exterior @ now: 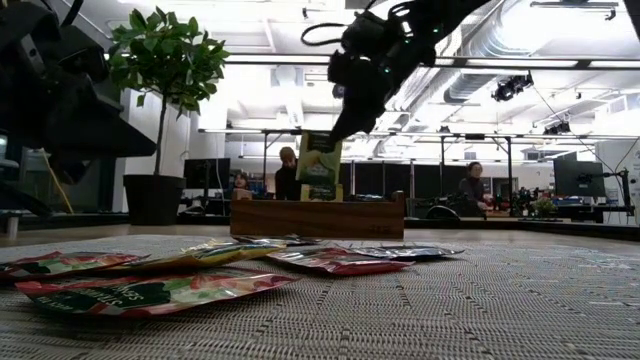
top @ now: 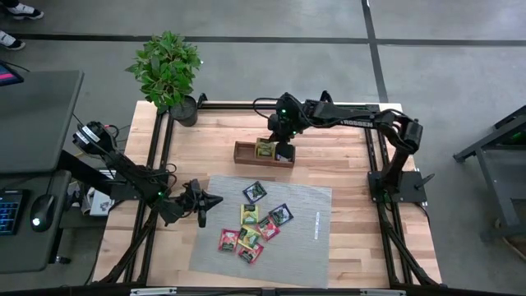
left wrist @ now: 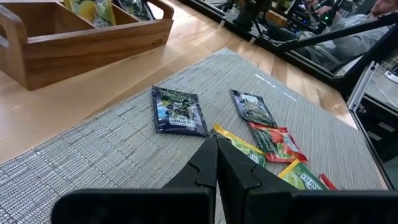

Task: Pick & Place Tea
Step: Put the yellow tea bag into the middle section of the wooden organizer

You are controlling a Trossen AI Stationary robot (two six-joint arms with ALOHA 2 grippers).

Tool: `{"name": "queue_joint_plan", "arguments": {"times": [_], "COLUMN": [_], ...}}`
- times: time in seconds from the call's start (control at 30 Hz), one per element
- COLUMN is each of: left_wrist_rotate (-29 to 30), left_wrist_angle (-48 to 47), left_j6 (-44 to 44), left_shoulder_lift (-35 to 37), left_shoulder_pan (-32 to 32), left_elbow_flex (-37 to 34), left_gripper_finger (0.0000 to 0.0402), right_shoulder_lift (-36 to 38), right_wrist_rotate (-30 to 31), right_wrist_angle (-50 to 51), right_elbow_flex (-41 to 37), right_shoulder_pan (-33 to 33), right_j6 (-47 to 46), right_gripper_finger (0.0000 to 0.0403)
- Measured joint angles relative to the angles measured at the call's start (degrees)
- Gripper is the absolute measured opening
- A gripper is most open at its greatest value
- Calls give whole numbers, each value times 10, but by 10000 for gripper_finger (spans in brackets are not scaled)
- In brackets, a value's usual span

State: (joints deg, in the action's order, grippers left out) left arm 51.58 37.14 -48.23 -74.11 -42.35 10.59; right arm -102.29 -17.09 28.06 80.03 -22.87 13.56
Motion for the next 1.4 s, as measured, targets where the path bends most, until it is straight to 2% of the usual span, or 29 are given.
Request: {"name": "queue_joint_plan", "arguments": {"times": [0.2,0.33,0.7,1.1,1.4], "left_wrist_rotate": [0,0,0,1,0], "left_wrist_angle": [0,0,0,0,0], "left_j6": [0,0,0,0,0], "left_shoulder_lift": [0,0,0,0,0], "left_shoulder_pan": [0,0,0,0,0], "left_elbow_flex": [0,0,0,0,0], "left_gripper_finger": [1,1,1,1,1], "right_shoulder_lift": [-57,-81,-88,-88,-88], "right_wrist_rotate": [2,2,2,13,0], "right_wrist_angle": [75,86,69,46,48], "right_elbow_flex": [64,80,54,53,53], "right_shoulder_pan": [0,0,0,0,0], "right_j6": [0,-9,-28,-43,-46], "right_gripper_finger": [0,0,0,1,1]}}
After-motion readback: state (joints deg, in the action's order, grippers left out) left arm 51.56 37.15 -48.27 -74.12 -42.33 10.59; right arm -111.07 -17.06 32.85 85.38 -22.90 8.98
